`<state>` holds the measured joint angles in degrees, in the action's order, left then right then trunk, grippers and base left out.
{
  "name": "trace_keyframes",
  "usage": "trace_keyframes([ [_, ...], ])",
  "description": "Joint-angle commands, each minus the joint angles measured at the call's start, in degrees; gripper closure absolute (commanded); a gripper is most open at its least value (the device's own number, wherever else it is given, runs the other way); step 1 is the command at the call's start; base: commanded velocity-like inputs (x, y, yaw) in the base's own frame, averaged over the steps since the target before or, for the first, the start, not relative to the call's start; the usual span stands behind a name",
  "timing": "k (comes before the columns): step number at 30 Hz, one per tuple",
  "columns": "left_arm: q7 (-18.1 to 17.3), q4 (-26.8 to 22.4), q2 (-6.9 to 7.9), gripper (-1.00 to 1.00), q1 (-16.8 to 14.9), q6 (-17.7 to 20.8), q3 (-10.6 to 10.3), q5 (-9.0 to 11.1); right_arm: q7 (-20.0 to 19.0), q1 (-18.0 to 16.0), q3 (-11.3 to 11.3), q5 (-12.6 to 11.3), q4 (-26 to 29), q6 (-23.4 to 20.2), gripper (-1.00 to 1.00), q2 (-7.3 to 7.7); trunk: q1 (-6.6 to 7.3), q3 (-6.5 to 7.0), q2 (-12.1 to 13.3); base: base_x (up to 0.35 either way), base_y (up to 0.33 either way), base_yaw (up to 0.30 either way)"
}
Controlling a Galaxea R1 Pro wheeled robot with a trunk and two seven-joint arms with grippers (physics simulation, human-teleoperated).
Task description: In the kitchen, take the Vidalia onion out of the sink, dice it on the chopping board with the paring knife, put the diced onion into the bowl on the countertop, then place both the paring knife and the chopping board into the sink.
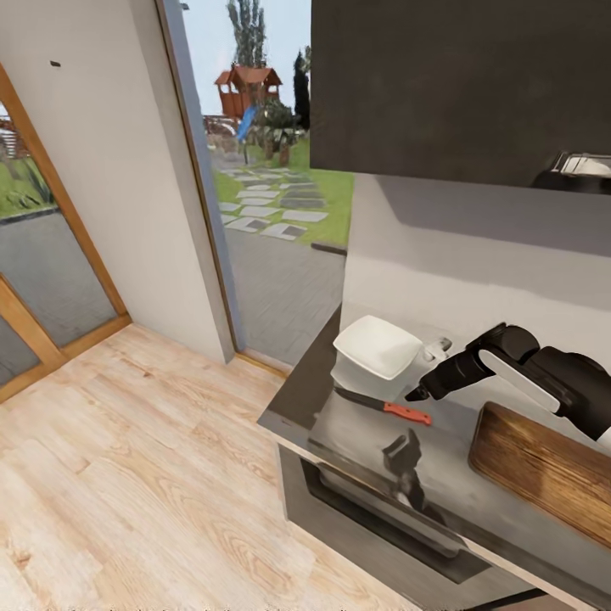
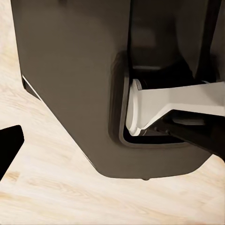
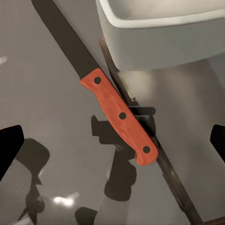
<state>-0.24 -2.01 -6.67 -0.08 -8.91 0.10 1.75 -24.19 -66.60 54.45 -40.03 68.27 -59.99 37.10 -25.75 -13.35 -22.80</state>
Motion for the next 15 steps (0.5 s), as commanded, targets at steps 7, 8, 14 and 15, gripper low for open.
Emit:
trace_keyframes([
  [7, 0.0, 0.0, -0.01, -1.0, 0.0, -0.1, 0.0, 0.2, -0.6, -0.1, 0.1, 0.6, 0.0, 0.0, -1.0, 0.16, -0.03, -0.66, -0.1, 0.0, 0.0, 0.0],
  [8, 0.0, 0.0, -0.01, -1.0, 0.0, -0.1, 0.0, 0.2, -0.6, -0.1, 0.1, 0.6, 0.0, 0.0, -1.0, 0.16, -0.03, -0.73, -0.1, 0.0, 0.0, 0.0],
  [14, 0.0, 0.0, -0.01, -1.0, 0.0, -0.1, 0.0, 0.2, -0.6, -0.1, 0.1, 0.6, 0.0, 0.0, -1.0, 0.17, -0.03, -1.2, -0.1, 0.0, 0.0, 0.0],
  [15, 0.0, 0.0, -0.01, -1.0, 0.0, -0.1, 0.0, 0.2, -0.6, -0.1, 0.1, 0.6, 0.0, 0.0, -1.0, 0.17, -0.03, -1.28, -0.1, 0.0, 0.0, 0.0],
])
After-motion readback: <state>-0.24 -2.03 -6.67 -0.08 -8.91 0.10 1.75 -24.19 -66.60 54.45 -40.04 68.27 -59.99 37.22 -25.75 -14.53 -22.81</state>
